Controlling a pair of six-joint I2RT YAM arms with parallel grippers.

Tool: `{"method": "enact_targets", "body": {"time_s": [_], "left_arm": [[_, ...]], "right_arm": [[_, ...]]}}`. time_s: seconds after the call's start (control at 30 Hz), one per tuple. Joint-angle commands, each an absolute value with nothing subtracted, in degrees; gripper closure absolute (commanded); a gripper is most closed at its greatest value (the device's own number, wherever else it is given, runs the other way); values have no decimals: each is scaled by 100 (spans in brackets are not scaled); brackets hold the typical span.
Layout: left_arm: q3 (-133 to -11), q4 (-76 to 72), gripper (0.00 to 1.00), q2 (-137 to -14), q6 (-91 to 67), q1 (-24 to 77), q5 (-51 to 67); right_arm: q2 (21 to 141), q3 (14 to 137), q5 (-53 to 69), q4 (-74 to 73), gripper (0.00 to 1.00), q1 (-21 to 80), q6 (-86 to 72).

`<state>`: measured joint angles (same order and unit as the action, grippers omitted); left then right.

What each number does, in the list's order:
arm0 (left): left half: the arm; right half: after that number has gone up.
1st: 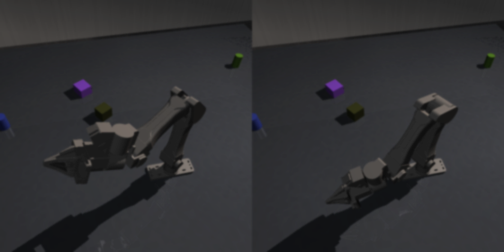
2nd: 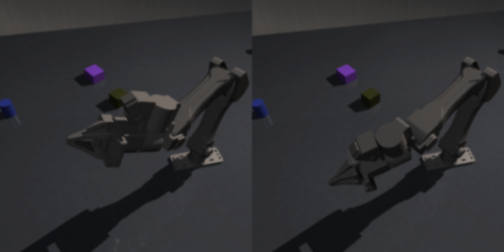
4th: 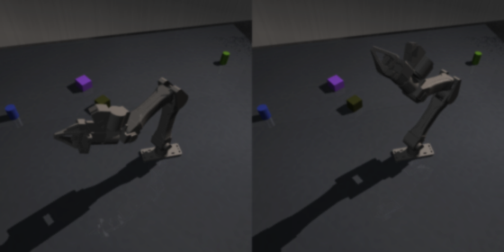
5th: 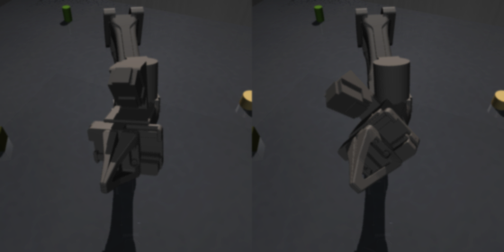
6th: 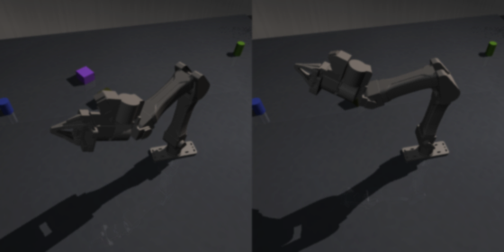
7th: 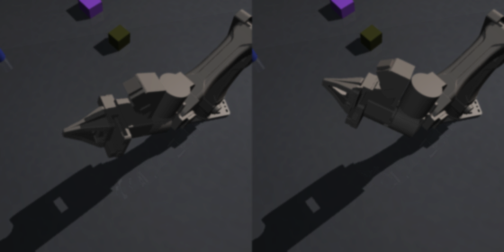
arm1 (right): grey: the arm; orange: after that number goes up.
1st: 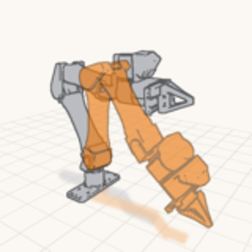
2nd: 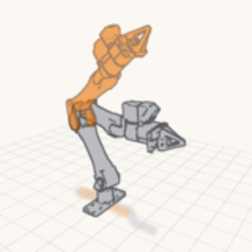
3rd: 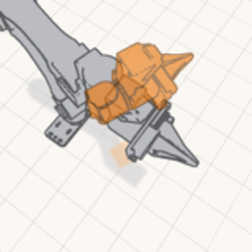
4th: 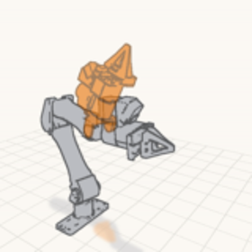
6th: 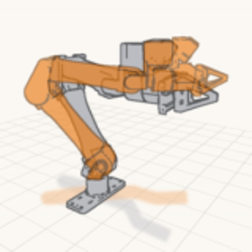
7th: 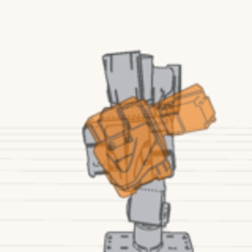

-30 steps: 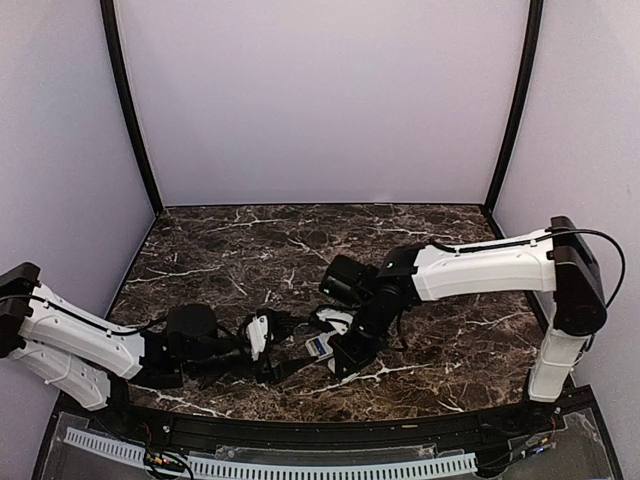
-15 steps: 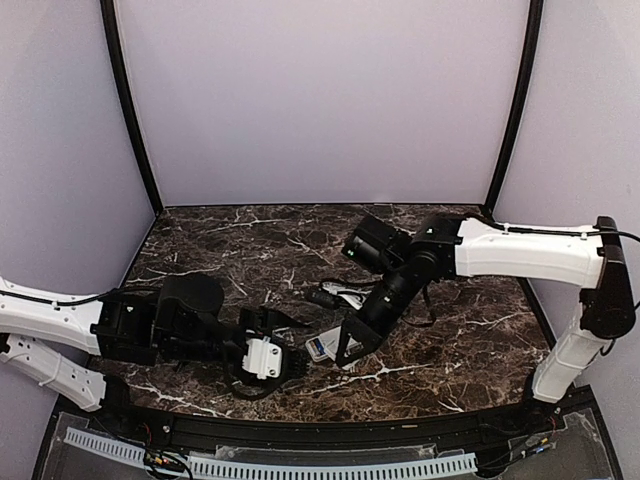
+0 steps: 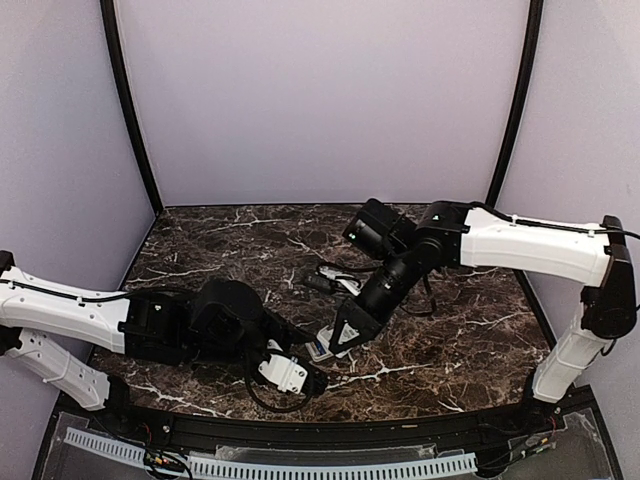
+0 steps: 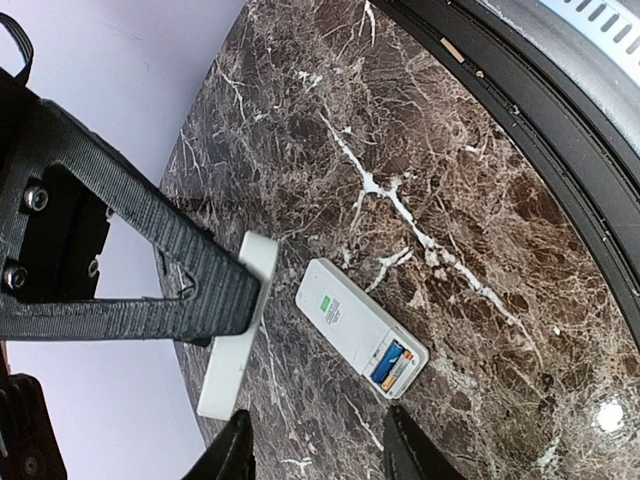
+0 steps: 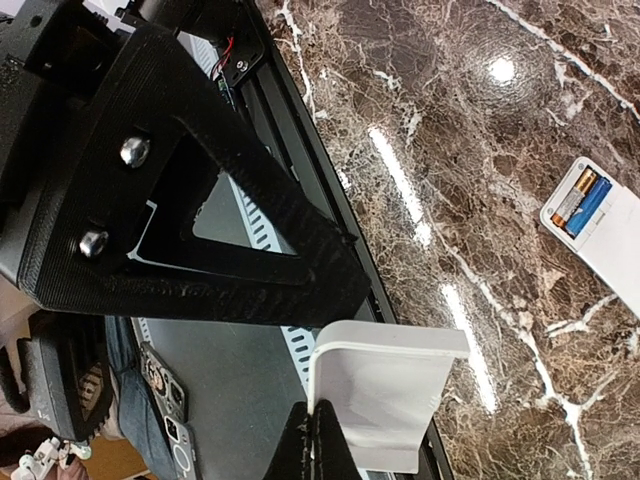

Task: Load the batteries into the remote control
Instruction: Pass from the right arm to the left

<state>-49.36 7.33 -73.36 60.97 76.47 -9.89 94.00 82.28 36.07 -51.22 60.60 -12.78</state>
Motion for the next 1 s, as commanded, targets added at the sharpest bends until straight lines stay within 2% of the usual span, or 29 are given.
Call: {"method": "enact_targets", "body": {"time_s": [0.0,0.07,0.23,0.43,0.7,0.97], "left_arm": [[-4745,524,57,-7135,6171,7679,-1177],[-4661,299,57,-7039,6184,7674,-1192],[-4324,-339,42,-6838,6379,7643,-1185],[-4023,-692,36,-6315,5978,7200,-404],[-4282,-502,37,-6711,6204,7163,-273],[-4672,-308,47,-7149,6472,7163,-200]], "right_arm": [[9541,8422,3607,-5006,100,6072,-1214],[9606,8464,3604,-4997,100,6072,-1219],[9730,8622,3654,-5000,100,6073,-1252],[9722,8596,3637,-4919,100,6065,-1290],[9725,8561,3664,-4839,100,6074,-1301],[9806,8525,3655,-4752,100,6118,-1304]]}}
